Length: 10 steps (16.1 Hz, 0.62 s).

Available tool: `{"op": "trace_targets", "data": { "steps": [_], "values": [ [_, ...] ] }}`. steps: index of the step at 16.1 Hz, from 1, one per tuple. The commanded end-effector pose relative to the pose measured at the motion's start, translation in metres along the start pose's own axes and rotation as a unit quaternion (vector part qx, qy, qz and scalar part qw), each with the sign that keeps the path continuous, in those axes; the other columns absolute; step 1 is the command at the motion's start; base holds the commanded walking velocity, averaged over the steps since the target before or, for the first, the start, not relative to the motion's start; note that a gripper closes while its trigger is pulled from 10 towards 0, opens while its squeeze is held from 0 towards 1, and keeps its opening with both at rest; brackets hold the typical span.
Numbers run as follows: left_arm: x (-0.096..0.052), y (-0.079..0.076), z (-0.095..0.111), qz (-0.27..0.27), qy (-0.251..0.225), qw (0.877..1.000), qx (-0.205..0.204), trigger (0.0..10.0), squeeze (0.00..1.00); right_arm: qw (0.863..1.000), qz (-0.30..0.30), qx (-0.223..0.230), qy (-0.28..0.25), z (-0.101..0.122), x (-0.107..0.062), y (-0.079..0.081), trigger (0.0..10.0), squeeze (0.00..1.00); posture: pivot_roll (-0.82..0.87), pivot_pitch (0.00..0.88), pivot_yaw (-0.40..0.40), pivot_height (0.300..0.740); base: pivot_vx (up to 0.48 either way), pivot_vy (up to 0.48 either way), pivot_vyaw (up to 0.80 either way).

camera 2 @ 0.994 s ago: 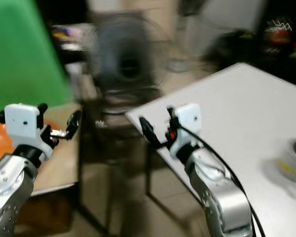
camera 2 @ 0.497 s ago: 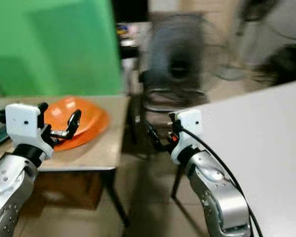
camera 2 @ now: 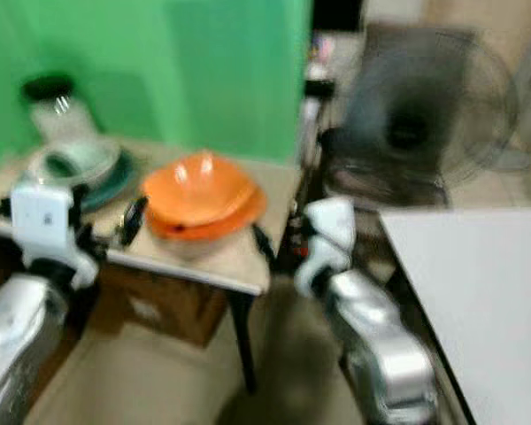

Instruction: Setting the table

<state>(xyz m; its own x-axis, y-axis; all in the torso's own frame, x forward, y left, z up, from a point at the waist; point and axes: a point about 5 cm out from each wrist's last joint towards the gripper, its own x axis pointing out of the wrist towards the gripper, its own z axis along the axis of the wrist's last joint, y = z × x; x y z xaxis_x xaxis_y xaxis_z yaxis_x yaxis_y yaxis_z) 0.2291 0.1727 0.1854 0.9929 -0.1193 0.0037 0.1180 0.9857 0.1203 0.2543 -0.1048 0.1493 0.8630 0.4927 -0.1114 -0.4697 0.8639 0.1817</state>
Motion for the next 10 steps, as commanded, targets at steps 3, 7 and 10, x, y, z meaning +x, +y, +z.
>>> {"op": "trace_targets", "data": {
  "steps": [3,7,10],
  "values": [
    [-0.0028,-0.0072,0.0027,-0.019,-0.012,1.000,-0.018,10.0,0.00,1.000,-0.015,-0.009,-0.007,0.0045,0.0013,-0.0054,10.0,1.00,-0.04,0.000,0.021,0.740,0.089,0.000,0.53],
    [-0.0043,-0.0047,0.0020,-0.019,-0.011,1.000,-0.019,10.0,0.00,0.999,-0.035,0.002,-0.008,0.0029,0.0025,-0.0084,10.0,1.00,-0.04,0.000,0.016,0.740,0.302,0.000,0.00],
    [-0.0052,-0.0050,0.0018,-0.024,-0.011,0.999,-0.019,10.0,0.00,0.999,-0.046,0.005,-0.013,0.0047,0.0027,-0.0115,10.0,1.00,-0.04,0.000,0.015,0.740,0.317,0.000,0.00]
  ]
}}
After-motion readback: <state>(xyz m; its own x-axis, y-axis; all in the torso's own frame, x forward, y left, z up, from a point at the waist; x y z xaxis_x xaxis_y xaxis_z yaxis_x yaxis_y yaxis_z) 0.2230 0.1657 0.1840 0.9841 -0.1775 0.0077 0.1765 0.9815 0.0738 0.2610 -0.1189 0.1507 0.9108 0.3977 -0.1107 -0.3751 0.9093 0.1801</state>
